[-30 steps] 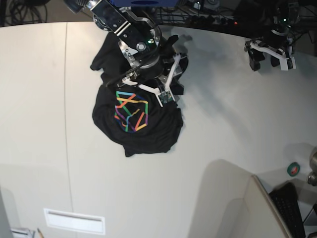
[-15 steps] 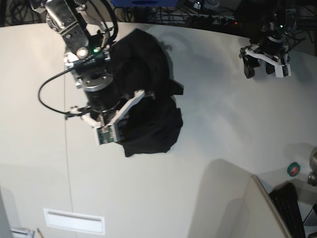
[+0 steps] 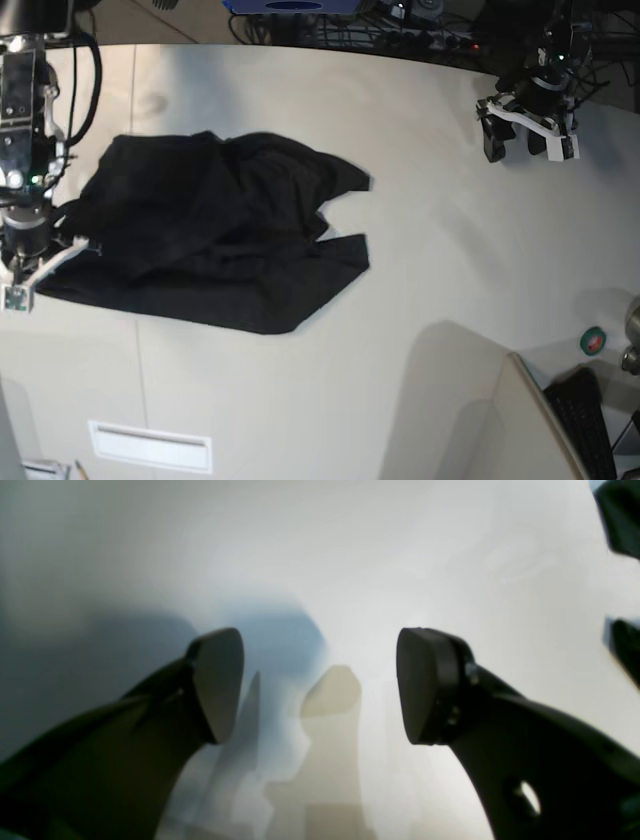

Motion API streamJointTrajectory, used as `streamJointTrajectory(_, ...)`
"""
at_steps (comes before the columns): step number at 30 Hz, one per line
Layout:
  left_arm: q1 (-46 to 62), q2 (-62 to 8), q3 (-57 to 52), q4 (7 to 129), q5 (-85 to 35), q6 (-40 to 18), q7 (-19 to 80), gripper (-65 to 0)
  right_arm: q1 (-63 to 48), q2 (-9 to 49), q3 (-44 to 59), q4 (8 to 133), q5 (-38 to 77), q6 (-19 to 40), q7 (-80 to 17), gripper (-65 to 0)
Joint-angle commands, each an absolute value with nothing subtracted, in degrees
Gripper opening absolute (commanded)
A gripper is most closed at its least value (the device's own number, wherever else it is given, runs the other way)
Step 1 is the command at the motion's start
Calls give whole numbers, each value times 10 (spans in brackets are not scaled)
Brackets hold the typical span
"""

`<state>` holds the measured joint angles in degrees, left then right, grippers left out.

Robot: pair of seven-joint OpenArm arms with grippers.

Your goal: Layout the t-shirt on the table in an organized manner, then fold the t-shirt properly

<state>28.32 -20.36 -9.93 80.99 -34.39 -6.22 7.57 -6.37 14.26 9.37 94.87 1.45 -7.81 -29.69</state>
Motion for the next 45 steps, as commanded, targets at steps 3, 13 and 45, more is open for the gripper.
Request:
streamJointTrajectory(3,286,-210,-102,820,-344,-65,65,-194,-5,124,196,887,0,-24,-294,-650)
streamJointTrajectory(13,261,-210,-25,822,-344,-65,65,-196,-112,18,171,1089,-2,138,-385,-246)
streamJointTrajectory(45,21,-124,292,659,-348,11,65,-650,-125,-4,223,1026,80,102,-420,-650)
